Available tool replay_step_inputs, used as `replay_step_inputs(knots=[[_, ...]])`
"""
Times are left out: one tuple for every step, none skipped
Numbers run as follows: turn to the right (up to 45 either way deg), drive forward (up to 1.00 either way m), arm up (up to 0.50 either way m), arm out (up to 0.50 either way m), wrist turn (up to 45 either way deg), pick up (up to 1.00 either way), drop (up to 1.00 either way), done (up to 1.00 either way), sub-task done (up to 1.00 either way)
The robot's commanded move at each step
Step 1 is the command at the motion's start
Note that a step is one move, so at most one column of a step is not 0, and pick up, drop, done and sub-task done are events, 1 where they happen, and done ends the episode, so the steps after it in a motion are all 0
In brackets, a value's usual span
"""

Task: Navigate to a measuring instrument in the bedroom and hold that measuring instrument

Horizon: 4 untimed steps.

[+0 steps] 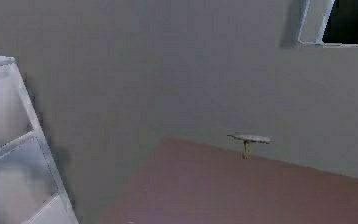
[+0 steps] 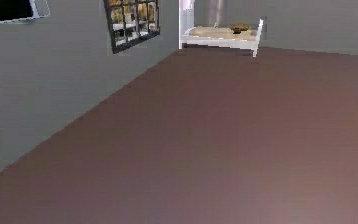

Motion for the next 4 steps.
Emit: replay_step_inputs(knots=[[-45.0, 0.00, 0.00, 0.00, 0.0, 0.00, 0.00, 0.00, 0.00], [-45.0, 0.00, 0.00, 0.00, 0.0, 0.00, 0.00, 0.00, 0.00], [-18.0, 0.00, 0.00, 0.00, 0.0, 0.00, 0.00, 0.00, 0.00], [0.0, 0.00, 0.12, 0.00, 0.0, 0.00, 0.00, 0.00, 0.00]])
